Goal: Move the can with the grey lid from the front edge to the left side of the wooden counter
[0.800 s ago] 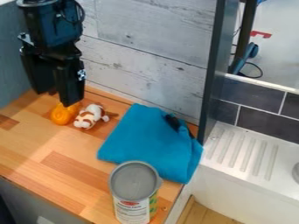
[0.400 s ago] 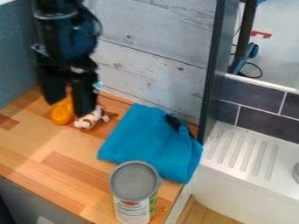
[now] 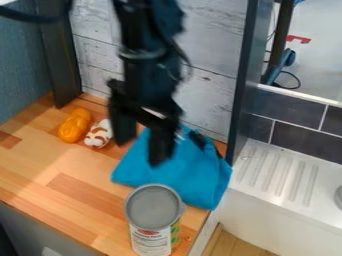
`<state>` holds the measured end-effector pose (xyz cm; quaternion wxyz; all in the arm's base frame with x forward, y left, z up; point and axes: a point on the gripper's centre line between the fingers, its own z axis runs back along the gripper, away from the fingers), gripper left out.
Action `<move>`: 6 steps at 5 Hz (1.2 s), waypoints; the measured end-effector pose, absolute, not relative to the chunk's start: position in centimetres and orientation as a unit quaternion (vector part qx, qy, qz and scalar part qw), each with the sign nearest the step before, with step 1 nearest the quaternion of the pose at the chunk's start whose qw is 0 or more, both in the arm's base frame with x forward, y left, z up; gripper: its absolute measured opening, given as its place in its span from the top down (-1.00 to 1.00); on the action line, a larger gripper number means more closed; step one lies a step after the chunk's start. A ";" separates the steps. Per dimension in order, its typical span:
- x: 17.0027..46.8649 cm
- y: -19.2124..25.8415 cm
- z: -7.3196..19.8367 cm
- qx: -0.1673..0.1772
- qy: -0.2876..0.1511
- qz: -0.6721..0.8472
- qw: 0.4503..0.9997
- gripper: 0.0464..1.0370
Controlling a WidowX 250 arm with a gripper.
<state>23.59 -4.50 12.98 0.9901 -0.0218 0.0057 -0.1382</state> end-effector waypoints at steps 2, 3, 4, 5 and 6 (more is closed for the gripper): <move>23.0 -11.5 10.2 -0.050 0.027 -0.166 0.985 -0.93; 22.7 -13.4 9.0 -0.061 0.034 -0.165 0.984 -0.93; 23.0 -14.4 7.7 -0.077 0.036 -0.158 0.984 -0.93; 23.1 -15.0 6.3 -0.092 0.045 -0.151 0.983 -0.93; 22.7 -14.9 4.7 -0.097 0.051 -0.146 0.983 -0.93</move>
